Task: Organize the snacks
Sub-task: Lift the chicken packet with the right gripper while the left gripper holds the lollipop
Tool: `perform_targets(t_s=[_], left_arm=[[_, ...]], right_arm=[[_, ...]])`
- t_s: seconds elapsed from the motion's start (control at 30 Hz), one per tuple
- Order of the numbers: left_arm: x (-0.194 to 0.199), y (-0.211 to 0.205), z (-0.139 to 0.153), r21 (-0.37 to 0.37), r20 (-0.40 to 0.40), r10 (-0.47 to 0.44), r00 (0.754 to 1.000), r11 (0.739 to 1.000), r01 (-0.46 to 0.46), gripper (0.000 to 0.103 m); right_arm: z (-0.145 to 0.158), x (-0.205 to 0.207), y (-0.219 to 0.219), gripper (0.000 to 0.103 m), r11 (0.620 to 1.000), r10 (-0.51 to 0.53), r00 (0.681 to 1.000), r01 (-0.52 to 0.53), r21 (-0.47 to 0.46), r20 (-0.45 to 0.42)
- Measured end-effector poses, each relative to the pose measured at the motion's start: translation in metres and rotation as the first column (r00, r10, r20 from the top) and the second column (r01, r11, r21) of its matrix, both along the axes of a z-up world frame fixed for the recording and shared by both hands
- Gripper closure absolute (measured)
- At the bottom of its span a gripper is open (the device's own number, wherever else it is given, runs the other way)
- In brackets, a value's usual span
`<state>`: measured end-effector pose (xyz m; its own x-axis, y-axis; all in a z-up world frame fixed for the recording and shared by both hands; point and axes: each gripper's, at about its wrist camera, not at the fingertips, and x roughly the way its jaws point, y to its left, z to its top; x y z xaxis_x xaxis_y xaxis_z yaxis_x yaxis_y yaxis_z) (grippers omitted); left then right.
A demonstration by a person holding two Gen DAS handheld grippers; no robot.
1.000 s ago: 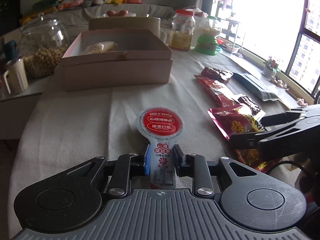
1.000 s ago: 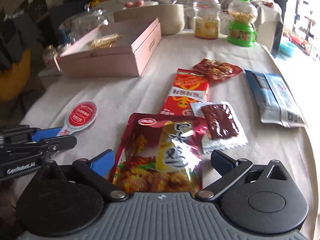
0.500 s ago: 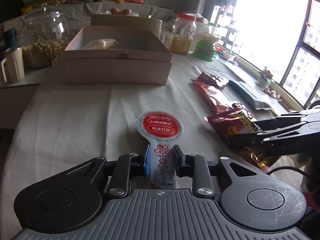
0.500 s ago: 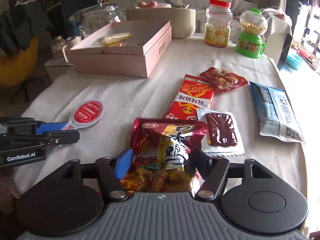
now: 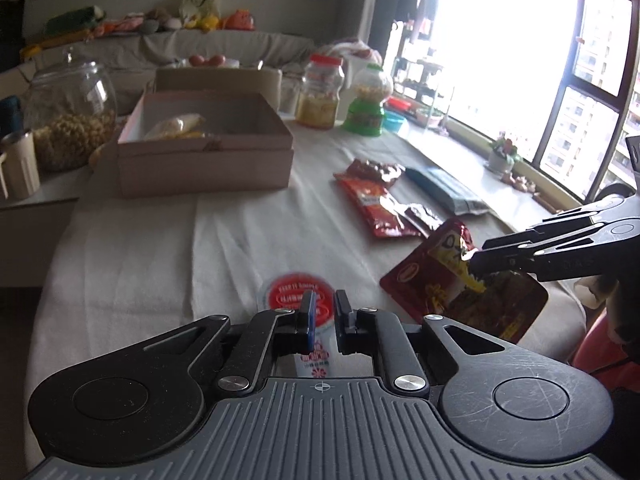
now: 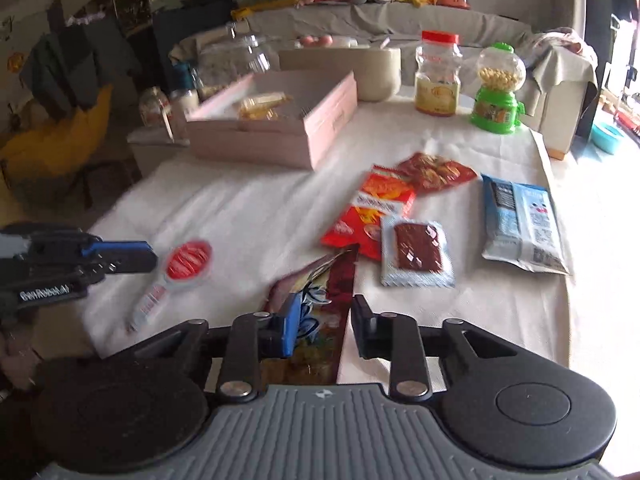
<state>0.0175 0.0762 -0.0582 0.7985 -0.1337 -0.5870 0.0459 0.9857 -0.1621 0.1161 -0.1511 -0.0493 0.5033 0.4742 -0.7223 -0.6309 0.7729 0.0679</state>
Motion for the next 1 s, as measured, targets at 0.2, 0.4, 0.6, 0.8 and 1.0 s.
perform_targets(t_s=[0.2,0.4,0.6,0.8,1.0], left_arm=[[0.005,0.003,0.004,0.043,-0.04,0.03,0.999,0.999,-0.028,0.09],[0.003,-0.006,-0.005,0.089,-0.153,0.018,0.988,0.996,-0.005,0.088],[0.008,-0.027,-0.005,0.208,-0.18,0.032,0.983,0.978,0.006,0.085],[0.014,-0.052,-0.013,0.351,-0.213,0.012,0.977,0.934,0.065,0.082],[0.02,-0.058,-0.014,0.263,-0.233,-0.072,0.97,0.955,0.134,0.037]], right_arm=[[-0.021,-0.001,0.002,0.022,0.997,-0.076,0.994,0.076,-0.008,0.075],[-0.045,0.011,0.002,0.015,0.992,-0.112,0.993,0.113,0.057,-0.027],[-0.052,0.003,-0.003,0.014,0.991,-0.105,0.994,0.103,0.088,0.018],[-0.056,-0.005,-0.008,0.013,0.987,-0.111,0.992,0.104,0.119,0.054],[-0.06,-0.014,-0.01,0.011,0.988,-0.099,0.991,0.087,0.128,0.09]])
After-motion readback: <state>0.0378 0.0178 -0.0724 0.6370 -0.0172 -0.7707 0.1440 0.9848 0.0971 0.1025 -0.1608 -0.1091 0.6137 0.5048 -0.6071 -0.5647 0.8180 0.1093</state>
